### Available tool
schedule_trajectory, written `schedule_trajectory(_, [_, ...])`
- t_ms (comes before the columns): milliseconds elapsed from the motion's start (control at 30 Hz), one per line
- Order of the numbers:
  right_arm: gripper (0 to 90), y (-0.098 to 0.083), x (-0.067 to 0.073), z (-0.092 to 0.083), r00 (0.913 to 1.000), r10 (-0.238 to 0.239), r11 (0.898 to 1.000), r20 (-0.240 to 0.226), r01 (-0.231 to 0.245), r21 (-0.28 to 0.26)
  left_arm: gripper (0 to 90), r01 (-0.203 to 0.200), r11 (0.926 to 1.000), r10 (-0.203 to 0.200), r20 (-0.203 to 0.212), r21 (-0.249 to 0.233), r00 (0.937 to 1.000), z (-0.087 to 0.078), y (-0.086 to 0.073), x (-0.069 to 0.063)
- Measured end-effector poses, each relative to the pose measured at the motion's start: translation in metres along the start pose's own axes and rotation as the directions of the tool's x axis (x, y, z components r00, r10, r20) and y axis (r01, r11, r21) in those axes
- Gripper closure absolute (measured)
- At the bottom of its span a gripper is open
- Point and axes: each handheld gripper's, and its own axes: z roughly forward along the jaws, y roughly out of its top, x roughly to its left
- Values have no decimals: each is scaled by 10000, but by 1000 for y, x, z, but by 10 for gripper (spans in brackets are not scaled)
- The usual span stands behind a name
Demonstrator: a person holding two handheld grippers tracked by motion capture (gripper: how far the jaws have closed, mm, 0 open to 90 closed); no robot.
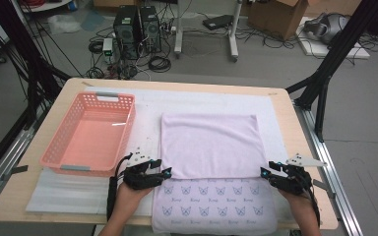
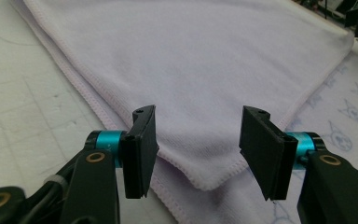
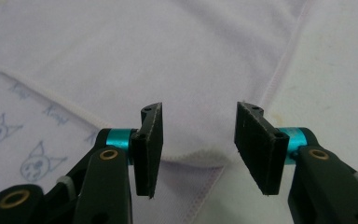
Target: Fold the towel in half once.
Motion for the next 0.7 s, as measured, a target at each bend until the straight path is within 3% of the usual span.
schedule_trajectory(167, [538, -7, 4, 9, 9980, -595, 9953, 204, 577, 777, 506, -261, 9985, 274, -264, 487, 9993, 5, 0, -6])
schedule_trajectory(233, [586, -9, 4, 10, 9973, -639, 9951, 349, 610, 785, 546, -504, 9965, 535, -453, 672, 9975, 7, 1, -10])
schedule_trajectory(367, [748, -10, 2, 9, 9959, -725, 9949, 547, 683, 747, 682, -990, 9912, 1101, -1313, 881, 9852, 9, 0, -17])
schedule_trajectory(400, [818, -10, 1, 8, 9966, -635, 9959, 521, 599, 671, 735, -903, 9924, 1021, -1482, 841, 9837, 10, 0, -17])
schedule_trajectory(467, [855, -12, -1, 8, 9982, -451, 9975, 401, 429, 556, 845, -698, 9940, 822, -1537, 845, 9847, 9, 0, -15])
schedule_trajectory(567, [866, -12, -1, 8, 9971, -598, 9968, 480, 571, 564, 878, -693, 9947, 801, -1500, 756, 9854, 8, 0, -15])
schedule_trajectory(700, [870, -11, 2, 4, 9970, -637, 9973, 428, 620, 397, 882, -79, 9995, 109, -991, 305, 9950, -1, -2, -10])
